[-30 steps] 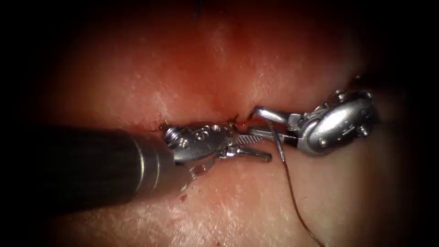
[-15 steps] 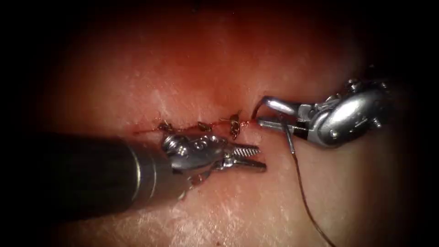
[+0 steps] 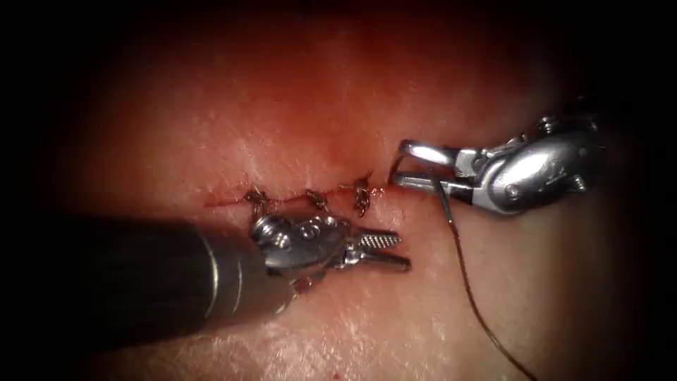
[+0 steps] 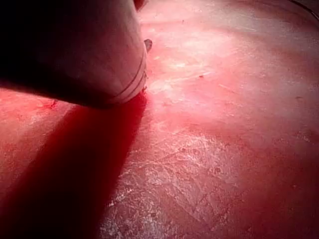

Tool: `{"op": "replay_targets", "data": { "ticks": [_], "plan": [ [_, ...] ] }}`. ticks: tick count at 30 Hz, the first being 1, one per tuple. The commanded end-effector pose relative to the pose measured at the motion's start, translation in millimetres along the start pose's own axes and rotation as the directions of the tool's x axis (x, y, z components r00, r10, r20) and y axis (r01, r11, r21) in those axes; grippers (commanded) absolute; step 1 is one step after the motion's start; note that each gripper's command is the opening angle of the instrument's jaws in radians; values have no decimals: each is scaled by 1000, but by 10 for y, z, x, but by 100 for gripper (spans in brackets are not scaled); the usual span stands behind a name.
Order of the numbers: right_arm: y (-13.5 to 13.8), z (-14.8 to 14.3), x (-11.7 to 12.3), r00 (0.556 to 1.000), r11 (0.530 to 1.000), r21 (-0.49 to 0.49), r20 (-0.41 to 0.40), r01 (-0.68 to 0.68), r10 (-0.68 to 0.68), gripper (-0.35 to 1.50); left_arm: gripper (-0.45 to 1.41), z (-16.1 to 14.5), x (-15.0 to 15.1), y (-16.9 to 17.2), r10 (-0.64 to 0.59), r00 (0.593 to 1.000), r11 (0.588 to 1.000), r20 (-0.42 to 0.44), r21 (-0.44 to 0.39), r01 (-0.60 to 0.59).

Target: Wound Closure

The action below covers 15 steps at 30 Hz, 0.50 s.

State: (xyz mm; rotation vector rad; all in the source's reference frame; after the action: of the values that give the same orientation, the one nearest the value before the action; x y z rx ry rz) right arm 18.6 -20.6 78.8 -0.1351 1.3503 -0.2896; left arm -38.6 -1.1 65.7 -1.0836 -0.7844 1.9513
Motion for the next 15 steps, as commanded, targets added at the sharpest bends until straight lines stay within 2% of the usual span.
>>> {"op": "replay_targets", "data": {
  "ticks": [1,7,15],
  "plan": [
    [-7,8,-6,1000,1000,8,-8,-15,15,-35,24,9,-4,-2,0,1000,1000,0,-1,0],
    [-20,13,-22,997,996,54,-4,-73,73,-35,24,9,-4,-3,1,1000,1000,0,-1,-1],
    [-25,18,-20,996,993,80,-9,-87,88,-35,23,9,-4,-3,1,1000,1000,0,-1,-1]
  ]
}}
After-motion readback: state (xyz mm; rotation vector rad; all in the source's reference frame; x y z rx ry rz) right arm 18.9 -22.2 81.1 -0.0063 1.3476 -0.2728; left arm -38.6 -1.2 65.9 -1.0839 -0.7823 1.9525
